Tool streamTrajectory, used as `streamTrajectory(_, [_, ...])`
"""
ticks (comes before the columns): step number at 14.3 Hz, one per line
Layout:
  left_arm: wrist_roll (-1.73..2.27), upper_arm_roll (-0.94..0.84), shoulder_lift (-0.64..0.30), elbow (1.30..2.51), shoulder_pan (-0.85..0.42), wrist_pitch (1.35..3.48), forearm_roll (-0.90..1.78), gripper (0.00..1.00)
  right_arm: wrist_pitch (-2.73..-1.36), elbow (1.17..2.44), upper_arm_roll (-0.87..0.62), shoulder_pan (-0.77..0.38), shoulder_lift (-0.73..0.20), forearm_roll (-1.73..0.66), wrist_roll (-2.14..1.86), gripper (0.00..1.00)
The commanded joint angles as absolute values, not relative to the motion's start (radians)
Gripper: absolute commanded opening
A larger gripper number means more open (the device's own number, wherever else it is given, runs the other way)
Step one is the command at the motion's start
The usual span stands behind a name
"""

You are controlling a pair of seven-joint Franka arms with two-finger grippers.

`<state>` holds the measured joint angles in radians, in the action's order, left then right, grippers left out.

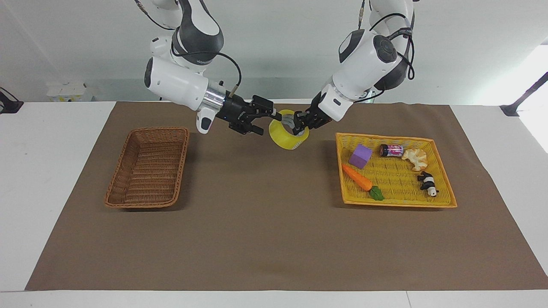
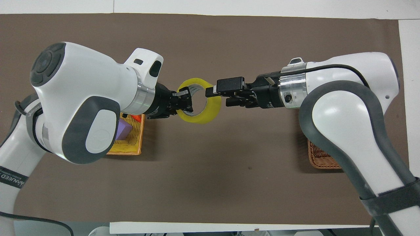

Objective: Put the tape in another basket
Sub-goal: 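Close the right gripper on the tape roll's rim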

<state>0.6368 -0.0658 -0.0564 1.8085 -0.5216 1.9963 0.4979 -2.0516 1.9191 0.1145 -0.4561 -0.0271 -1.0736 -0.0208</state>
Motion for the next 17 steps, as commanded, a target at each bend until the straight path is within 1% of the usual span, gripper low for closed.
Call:
streamTrajectory(1, [0.650, -0.057, -0.043, 1.809, -0.523, 1.973, 0.502, 0.00, -2.071, 1.924, 0.117, -0.469, -0.023, -1.089, -0.011, 1.00])
streamTrajectory(4, [0.650, -0.057, -0.043, 1.809, -0.523, 1.971, 0.500, 0.00, -2.085, 1.925, 0.117, -0.491, -0.023, -1.088, -0.011, 1.00])
streamTrajectory(7, [0.650, -0.057, -0.043, 1.809, -0.523, 1.970, 0.500, 0.00, -2.103, 1.928, 0.117, -0.502, -0.025, -1.088, -0.012, 0.94])
streamTrajectory(10, [0.649, -0.057, -0.043, 1.809, -0.523, 1.956, 0.500, 0.00, -2.098, 1.928, 0.117, -0.497, -0.025, -1.085, -0.018, 0.91])
streamTrajectory(12, [0.649, -0.057, -0.043, 1.809, -0.523, 1.956, 0.500, 0.00, -2.097, 1.928, 0.117, -0.495, -0.025, -1.085, -0.021, 0.86])
streamTrajectory(13, [0.649, -0.055, -0.043, 1.809, -0.523, 1.956, 0.500, 0.00, -2.094, 1.928, 0.117, -0.492, -0.023, -1.085, -0.023, 0.80])
streamTrajectory(15, [0.649, -0.055, -0.043, 1.809, -0.523, 1.956, 0.500, 0.00, -2.094, 1.931, 0.117, -0.491, -0.023, -1.085, -0.023, 0.58])
streamTrajectory(16, [0.649, -0.057, -0.041, 1.809, -0.523, 1.956, 0.500, 0.00, -2.094, 1.934, 0.117, -0.491, -0.021, -1.085, -0.021, 0.47])
streamTrajectory(17, [0.649, -0.057, -0.043, 1.809, -0.523, 1.956, 0.500, 0.00, -2.092, 1.940, 0.117, -0.491, -0.020, -1.085, -0.021, 0.32])
